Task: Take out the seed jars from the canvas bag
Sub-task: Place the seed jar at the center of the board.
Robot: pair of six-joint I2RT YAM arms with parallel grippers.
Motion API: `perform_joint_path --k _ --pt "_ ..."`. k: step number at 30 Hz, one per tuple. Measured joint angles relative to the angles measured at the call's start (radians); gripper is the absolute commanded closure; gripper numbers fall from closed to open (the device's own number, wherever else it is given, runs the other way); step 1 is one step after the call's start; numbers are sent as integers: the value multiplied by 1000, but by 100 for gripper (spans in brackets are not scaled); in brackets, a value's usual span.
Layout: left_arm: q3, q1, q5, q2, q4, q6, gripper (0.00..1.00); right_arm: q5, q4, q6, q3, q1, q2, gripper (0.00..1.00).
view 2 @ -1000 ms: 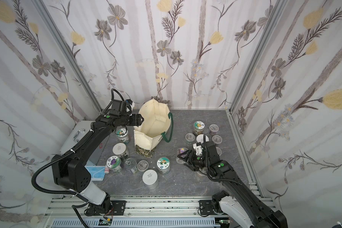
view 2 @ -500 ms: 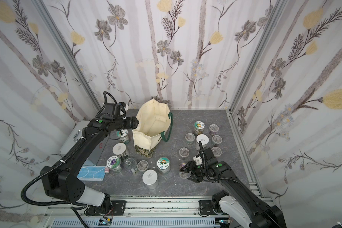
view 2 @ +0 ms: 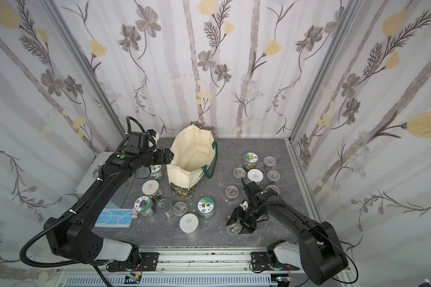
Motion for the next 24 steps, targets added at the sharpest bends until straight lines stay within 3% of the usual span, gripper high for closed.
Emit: perform_joint_path --k 11,24 --pt "0 1 20 -25 -1 0 6 58 -182 -164 190 -13 242 44" --pt "0 1 50 -61 -1 0 6 130 -269 -209 285 -19 373 40"
